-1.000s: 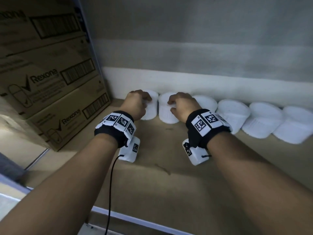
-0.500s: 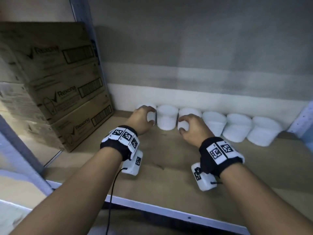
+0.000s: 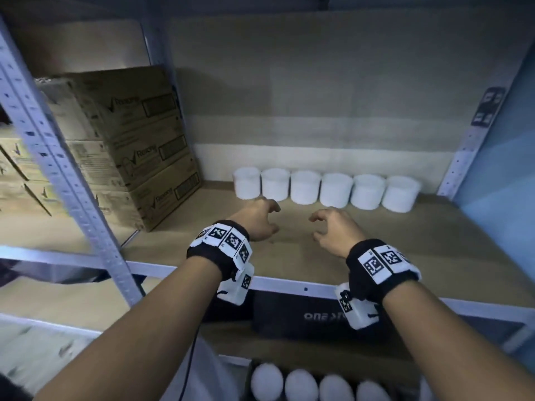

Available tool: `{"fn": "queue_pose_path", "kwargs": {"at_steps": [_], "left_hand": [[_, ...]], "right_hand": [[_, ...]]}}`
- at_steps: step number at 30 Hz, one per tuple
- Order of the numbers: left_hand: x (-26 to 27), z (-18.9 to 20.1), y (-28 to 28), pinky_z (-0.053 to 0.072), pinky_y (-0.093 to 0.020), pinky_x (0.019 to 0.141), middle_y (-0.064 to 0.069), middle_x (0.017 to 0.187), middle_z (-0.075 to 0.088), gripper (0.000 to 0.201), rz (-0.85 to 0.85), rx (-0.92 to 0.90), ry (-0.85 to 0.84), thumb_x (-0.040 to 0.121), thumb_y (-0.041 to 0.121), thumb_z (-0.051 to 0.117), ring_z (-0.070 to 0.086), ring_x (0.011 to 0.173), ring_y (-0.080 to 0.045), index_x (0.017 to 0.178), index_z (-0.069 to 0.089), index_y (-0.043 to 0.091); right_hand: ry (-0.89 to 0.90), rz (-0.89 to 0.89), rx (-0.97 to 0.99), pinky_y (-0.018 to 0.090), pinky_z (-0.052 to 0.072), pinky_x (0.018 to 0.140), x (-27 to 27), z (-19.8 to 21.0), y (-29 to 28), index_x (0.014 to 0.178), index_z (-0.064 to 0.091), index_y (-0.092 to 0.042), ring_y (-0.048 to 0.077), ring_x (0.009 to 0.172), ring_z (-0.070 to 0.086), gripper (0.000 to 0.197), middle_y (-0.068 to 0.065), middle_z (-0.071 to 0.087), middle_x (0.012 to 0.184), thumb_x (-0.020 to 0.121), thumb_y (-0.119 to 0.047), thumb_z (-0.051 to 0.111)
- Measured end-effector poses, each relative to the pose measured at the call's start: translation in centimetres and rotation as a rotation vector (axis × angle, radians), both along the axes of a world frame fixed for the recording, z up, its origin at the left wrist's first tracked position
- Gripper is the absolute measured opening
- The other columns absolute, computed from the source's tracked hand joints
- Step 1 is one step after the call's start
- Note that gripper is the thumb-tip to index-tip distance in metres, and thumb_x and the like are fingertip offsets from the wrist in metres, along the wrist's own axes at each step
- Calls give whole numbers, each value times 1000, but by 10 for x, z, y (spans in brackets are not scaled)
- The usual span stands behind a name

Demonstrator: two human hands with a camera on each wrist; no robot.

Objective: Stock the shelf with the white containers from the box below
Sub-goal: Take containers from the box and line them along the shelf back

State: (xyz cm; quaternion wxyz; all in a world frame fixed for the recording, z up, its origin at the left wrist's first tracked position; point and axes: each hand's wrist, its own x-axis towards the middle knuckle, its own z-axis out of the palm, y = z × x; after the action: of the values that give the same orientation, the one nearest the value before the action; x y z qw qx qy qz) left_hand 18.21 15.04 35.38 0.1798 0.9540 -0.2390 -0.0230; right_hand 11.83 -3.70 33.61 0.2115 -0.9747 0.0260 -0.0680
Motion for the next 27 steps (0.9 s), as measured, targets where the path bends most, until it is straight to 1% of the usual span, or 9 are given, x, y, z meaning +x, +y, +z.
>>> {"fn": "queue_pose_path", "kwargs": {"at_steps": [4,8,11,13,16,20,22,24,27], "left_hand": [[-33,-10,0,43,-33,104,-4,137,50,50,1,10,-10,86,30,64,49,126,-21,133,51,20],[-63,-29,1,44,-35,103,-3,135,54,49,-4,12,24,85,30,64,52,123,-21,132,51,20],[-85,-49,3,44,-33,102,-4,134,54,48,-5,0,61,84,27,65,54,121,-21,130,53,18],[-97,-62,5,43,-31,101,-6,133,53,46,-6,-1,73,85,25,64,54,120,-22,128,54,16],[-110,-82,11,41,-28,100,-7,132,53,45,-15,20,104,85,24,65,53,120,-24,128,54,14],[-119,-111,15,42,-28,94,-9,129,55,44,-9,94,150,86,23,65,55,116,-24,127,54,10],[-123,-130,14,43,-28,91,-11,126,56,43,-16,125,187,85,24,65,56,113,-25,124,55,8],[-127,-154,10,43,-29,93,-12,126,56,43,-32,167,233,85,25,65,55,116,-27,123,55,8],[-134,-194,4,44,-32,98,-12,131,54,47,-36,238,313,83,26,65,53,121,-29,126,54,9]], "right_hand": [[8,-5,-11,38,41,105,-32,-6,5,123,59,-21,23,128,43,37,4,52,131,86,-23,60],[10,3,-12,35,39,106,-60,-17,8,122,59,-19,24,127,44,36,5,53,132,87,-22,59],[38,12,-19,33,40,103,-79,-32,10,123,59,-19,25,125,46,36,6,51,133,87,-21,57],[61,12,-19,32,42,100,-88,-43,12,122,61,-19,25,122,50,35,6,53,130,87,-23,58],[97,25,-19,32,43,99,-99,-64,13,118,63,-19,27,118,51,31,7,54,123,87,-24,60],[158,28,-7,34,44,101,-110,-97,11,118,63,-18,26,119,52,32,7,55,124,87,-25,62],[198,24,10,38,45,101,-114,-118,11,116,64,-19,26,117,53,32,6,56,123,85,-26,62],[242,10,16,42,47,99,-117,-142,10,116,64,-21,28,117,53,32,6,55,121,84,-26,62],[345,33,-17,40,44,103,-121,-179,10,123,59,-19,28,122,48,39,7,52,127,85,-26,63]]}}
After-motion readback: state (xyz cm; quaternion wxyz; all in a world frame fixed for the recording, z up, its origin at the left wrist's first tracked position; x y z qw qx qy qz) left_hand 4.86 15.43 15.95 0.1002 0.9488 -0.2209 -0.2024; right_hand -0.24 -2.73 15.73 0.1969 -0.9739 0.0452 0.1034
